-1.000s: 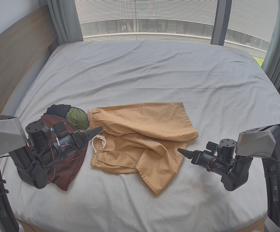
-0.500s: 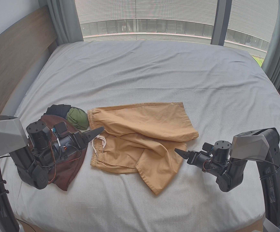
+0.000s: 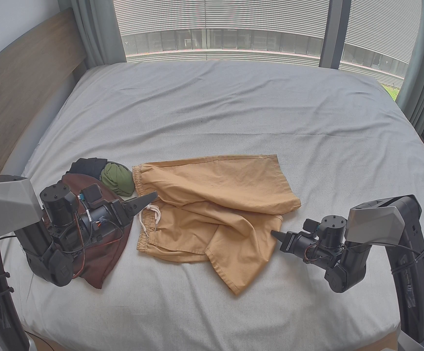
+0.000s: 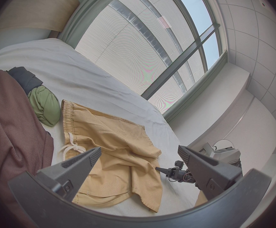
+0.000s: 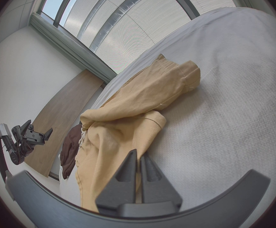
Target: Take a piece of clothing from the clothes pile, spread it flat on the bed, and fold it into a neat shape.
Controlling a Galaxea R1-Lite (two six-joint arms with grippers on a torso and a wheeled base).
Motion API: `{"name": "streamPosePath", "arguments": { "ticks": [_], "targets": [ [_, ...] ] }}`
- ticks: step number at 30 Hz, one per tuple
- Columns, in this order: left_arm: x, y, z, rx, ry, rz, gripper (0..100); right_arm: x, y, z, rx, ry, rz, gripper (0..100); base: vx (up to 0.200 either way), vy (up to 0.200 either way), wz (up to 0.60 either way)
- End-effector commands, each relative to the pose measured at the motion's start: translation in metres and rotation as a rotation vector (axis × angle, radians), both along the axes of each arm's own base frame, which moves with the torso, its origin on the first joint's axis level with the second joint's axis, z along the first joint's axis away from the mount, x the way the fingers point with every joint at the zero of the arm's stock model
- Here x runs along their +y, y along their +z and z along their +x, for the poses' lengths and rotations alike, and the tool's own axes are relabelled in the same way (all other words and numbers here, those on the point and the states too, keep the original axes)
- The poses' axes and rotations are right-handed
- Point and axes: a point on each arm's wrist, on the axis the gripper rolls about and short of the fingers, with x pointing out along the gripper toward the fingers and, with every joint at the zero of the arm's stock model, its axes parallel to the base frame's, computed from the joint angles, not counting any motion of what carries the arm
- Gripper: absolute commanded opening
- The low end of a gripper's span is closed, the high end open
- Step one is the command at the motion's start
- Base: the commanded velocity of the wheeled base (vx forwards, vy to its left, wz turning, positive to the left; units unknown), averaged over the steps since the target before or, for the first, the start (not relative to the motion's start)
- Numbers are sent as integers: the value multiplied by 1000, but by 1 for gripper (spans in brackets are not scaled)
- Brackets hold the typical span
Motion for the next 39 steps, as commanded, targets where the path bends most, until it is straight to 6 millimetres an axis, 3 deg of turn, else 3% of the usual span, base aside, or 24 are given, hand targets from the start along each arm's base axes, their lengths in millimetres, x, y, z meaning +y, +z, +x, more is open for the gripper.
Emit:
{"name": "streamPosePath", "arguments": {
  "ticks": [1,4,6,19,32,39],
  "targets": [
    [1,-1,0,3,2,-1,100,-2,1,-5,13,-1,-4,0,0,0,0],
    [1,-1,0,4,4,-2,100,-5,5,-14,37,1,-12,0,0,0,0],
    [2,-1,1,4,6,-2,100,-8,17,-22,37,-1,-12,0,0,0,0],
    [3,1,0,2,9,-6,100,-15,49,-45,31,-3,-20,0,0,0,0],
    [3,1,0,3,11,-7,100,-21,48,-43,-1,-1,-74,0,0,0,0],
    [3,0,1,6,9,-7,100,0,54,-38,-50,54,-58,0,0,0,0]
  ]
}}
